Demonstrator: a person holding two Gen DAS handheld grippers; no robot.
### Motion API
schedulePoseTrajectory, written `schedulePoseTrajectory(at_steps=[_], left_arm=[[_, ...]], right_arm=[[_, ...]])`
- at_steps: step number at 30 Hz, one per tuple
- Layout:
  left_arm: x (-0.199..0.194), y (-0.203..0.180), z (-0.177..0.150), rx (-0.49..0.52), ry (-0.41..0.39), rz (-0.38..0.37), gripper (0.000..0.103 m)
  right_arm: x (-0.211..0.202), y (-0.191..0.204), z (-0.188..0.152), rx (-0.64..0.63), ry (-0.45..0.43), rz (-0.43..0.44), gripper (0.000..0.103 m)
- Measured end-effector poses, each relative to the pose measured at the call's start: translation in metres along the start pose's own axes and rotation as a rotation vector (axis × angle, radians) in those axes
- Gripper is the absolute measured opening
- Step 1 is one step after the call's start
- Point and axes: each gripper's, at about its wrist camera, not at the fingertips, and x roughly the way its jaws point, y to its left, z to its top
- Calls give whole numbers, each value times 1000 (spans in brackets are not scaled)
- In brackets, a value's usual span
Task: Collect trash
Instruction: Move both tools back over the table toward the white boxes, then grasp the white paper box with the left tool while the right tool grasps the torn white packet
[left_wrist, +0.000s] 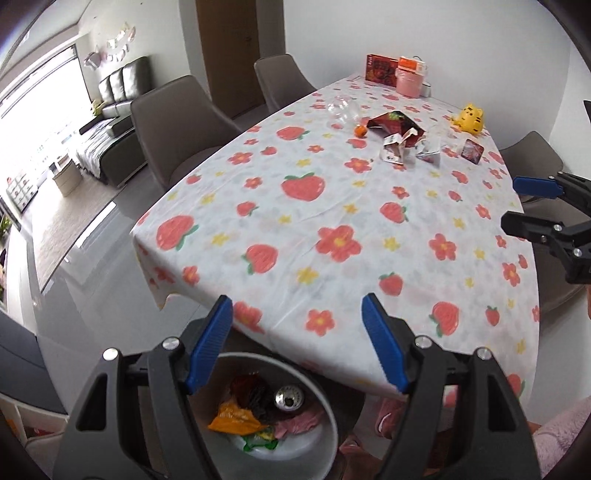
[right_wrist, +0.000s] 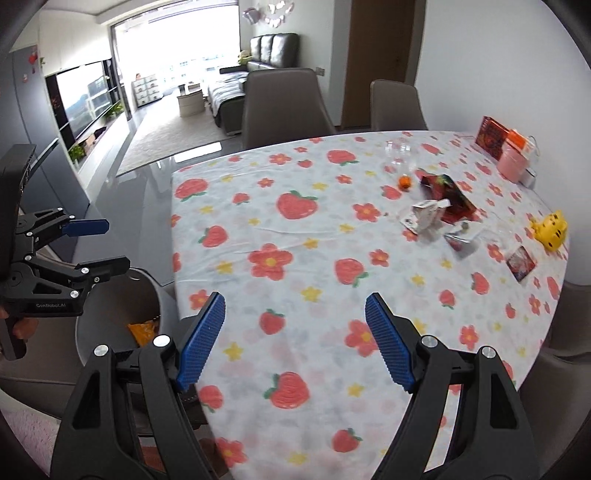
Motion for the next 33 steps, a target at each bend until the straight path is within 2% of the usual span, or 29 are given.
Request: schedulePoseTrajectory(at_steps=[7, 16, 24, 33], left_arm=[[43, -75, 63, 58, 1, -70, 72], [93, -146, 134, 115, -5, -99, 72], [159, -173, 194, 161, 15, -119, 72], [252, -185, 240, 217, 42, -144, 72]], right_arm=[[-13, -100, -11, 96, 0, -81, 76], [-12, -214, -2, 173, -15, -133, 76], [39, -274, 22, 230, -1, -148, 76], [143, -315, 50, 310, 51, -172, 75]])
